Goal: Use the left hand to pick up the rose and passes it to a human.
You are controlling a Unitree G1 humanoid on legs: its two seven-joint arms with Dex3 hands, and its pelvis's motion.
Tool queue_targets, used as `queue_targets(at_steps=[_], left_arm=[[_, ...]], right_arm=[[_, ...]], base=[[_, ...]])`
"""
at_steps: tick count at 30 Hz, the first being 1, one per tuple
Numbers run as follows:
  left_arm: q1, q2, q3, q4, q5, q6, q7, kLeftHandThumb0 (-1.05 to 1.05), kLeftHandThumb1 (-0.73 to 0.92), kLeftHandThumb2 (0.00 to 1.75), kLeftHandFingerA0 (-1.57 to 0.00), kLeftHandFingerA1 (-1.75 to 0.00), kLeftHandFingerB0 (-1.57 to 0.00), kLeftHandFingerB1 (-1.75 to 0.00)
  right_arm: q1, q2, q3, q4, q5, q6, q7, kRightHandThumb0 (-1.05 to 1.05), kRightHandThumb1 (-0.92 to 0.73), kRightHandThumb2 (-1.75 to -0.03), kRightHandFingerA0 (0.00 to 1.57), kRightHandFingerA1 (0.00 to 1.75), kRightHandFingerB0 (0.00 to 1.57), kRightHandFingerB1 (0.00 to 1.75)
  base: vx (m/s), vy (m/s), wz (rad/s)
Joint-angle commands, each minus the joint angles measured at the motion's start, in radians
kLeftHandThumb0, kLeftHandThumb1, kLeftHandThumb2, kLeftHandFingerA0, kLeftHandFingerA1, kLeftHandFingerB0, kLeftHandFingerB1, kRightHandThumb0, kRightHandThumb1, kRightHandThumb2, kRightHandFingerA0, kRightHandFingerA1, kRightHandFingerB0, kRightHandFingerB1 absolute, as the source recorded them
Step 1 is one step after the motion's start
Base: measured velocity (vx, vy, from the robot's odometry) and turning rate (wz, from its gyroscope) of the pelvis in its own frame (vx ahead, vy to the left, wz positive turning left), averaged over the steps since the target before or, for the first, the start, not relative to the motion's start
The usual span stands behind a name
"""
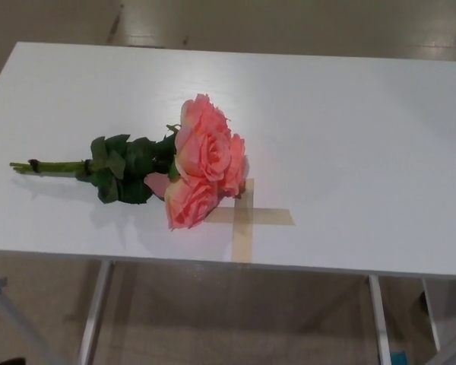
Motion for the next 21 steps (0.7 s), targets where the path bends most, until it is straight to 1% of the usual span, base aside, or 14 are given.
queue_targets(at_steps=[1, 2, 3, 6, 9, 13, 16, 20, 21], left_arm=[[0.339, 0.084, 0.005, -0.612, -0.266, 0.000, -0.434, -0.48, 0.44, 0.54, -0.37, -0.35, -0.34, -0.32], [0.374, 0.099, 0.001, -0.686, -0.291, 0.011, -0.463, -0.55, 0.38, 0.69, -0.32, -0.44, -0.33, -0.41], [0.388, 0.105, 0.000, -0.716, -0.301, 0.013, -0.475, -0.47, 0.44, 0.54, -0.37, -0.35, -0.40, -0.33], [0.465, 0.159, 0.002, -0.907, -0.382, 0.018, -0.569, -0.49, 0.45, 0.54, -0.37, -0.35, -0.43, -0.34], [0.513, 0.188, 0.016, -1.028, -0.431, 0.040, -0.601, -0.49, 0.45, 0.54, -0.39, -0.36, -0.44, -0.35], [0.572, 0.234, 0.060, -1.224, -0.527, 0.091, -0.617, -0.48, 0.45, 0.54, -0.40, -0.36, -0.44, -0.34], [0.587, 0.247, 0.087, -1.301, -0.580, 0.112, -0.621, -0.48, 0.45, 0.54, -0.41, -0.36, -0.44, -0.34], [0.598, 0.250, 0.093, -1.319, -0.588, 0.126, -0.617, -0.48, 0.45, 0.54, -0.41, -0.36, -0.44, -0.34], [0.589, 0.258, 0.136, -1.384, -0.645, 0.131, -0.600, -0.50, 0.45, 0.54, -0.42, -0.37, -0.42, -0.34]], right_arm=[[0.014, -0.005, 0.004, 0.009, 0.003, -0.006, 0.000, -0.36, -0.61, -0.58, 0.66, 0.46, 0.54, 0.42], [0.014, -0.005, 0.002, 0.009, 0.005, -0.005, -0.002, -0.36, -0.61, -0.58, 0.66, 0.46, 0.54, 0.42], [0.014, -0.005, 0.001, 0.009, 0.006, -0.005, -0.004, -0.36, -0.61, -0.58, 0.66, 0.46, 0.54, 0.42], [0.005, -0.002, -0.002, 0.009, 0.008, -0.001, -0.011, -0.36, -0.61, -0.58, 0.66, 0.46, 0.54, 0.42], [0.005, -0.002, 0.000, 0.010, 0.006, -0.001, -0.013, -0.36, -0.61, -0.58, 0.67, 0.46, 0.55, 0.42], [0.000, -0.004, 0.007, 0.008, 0.000, 0.000, -0.011, -0.36, -0.62, -0.58, 0.67, 0.46, 0.53, 0.42], [-0.001, -0.004, 0.008, 0.007, -0.001, 0.000, -0.010, -0.36, -0.62, -0.58, 0.66, 0.46, 0.52, 0.41], [-0.001, -0.004, 0.008, 0.007, 0.000, 0.000, -0.010, -0.36, -0.62, -0.58, 0.66, 0.46, 0.52, 0.41], [-0.007, -0.002, 0.008, 0.007, 0.001, 0.004, -0.010, -0.36, -0.62, -0.58, 0.66, 0.46, 0.53, 0.42]], base=[[0.00, 0.000, 0.00], [0.00, 0.000, 0.00], [0.00, 0.000, 0.00], [0.00, 0.000, 0.00], [0.00, 0.000, 0.00], [0.00, 0.000, 0.00], [0.00, 0.000, 0.00], [0.00, 0.000, 0.00], [0.00, 0.000, 0.00]])
